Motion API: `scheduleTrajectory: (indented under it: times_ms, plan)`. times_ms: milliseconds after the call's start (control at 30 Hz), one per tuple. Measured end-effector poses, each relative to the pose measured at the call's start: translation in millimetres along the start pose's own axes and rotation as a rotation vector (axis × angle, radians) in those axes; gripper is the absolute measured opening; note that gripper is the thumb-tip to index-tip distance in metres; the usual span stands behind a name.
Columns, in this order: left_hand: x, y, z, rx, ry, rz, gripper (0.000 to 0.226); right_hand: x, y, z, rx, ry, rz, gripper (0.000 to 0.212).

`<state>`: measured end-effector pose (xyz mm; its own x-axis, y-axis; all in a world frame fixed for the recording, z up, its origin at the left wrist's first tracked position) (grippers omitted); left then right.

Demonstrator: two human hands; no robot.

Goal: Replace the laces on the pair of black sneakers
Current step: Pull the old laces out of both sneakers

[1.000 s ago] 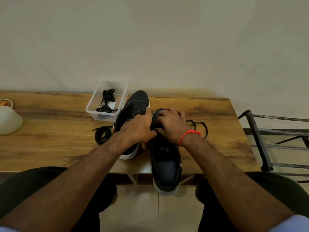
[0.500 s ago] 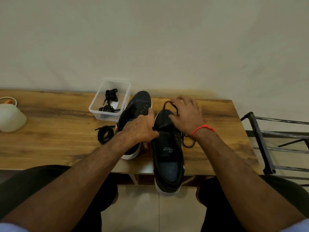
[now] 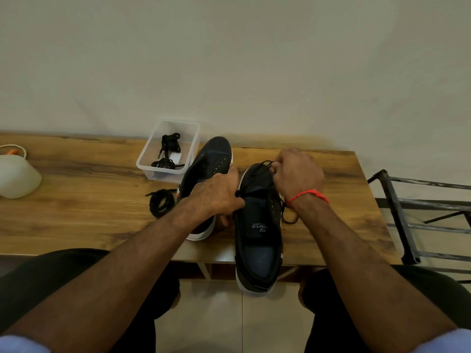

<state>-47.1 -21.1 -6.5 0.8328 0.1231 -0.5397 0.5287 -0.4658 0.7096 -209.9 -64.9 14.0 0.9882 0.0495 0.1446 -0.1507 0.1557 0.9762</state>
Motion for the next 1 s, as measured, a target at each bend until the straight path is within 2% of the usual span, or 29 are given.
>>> scheduleTrajectory:
  times_ms: [100,200,333,367,400,467,533,600,733,867,1000]
  plan:
    - [3,-2,-1,0.022,0.021,0.018,0.088,-21,14,9,-0.043,-0.168,0.146,0.013]
    - [2,-2,-2,0.027,0.019,0.021,0.081,-33,14,11,-0.040,-0.335,0.427,0.008]
    - [1,-1,-3,0.018,0.027,0.034,0.077,-56,31,14,-0.258,-0.532,0.792,0.016]
    - [1,-1,-4,0.021,0.028,0.032,0.077,-61,37,16,-0.281,-0.535,0.808,0.019]
    - [2,-1,-3,0.022,0.026,0.032,0.075,-62,39,19,-0.251,-0.496,0.760,0.020]
    - [2,-2,-1,0.021,0.016,0.035,0.067,-55,30,24,-0.061,-0.349,0.608,0.027]
    - [2,-2,0,0.019,0.010,0.040,0.056,-40,10,23,0.149,-0.192,0.479,0.043]
    - [4,-2,0,0.018,0.005,0.040,0.047,-25,-6,18,0.278,-0.051,0.353,0.052]
    - [5,-2,0,0.027,-0.007,0.045,0.039,0,-23,5,0.378,0.157,0.136,0.024]
    - [5,-2,2,0.014,-0.016,0.077,0.039,9,-34,-9,0.472,0.128,-0.120,0.044]
    - [6,-3,3,0.020,-0.010,0.088,0.040,12,-29,-4,0.407,0.186,-0.123,0.020]
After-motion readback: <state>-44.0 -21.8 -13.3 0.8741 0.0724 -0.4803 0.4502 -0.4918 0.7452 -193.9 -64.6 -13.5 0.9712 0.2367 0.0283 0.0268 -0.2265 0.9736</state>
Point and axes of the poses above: each hand's wrist, its own z-axis towards the middle knuckle, its own y-axis out of the back of the hand, x = y × z, the point moved 5 cm from there along z, towards the middle knuckle, and after that the axes turned 6 degrees about -z, right-handed, at the moved point
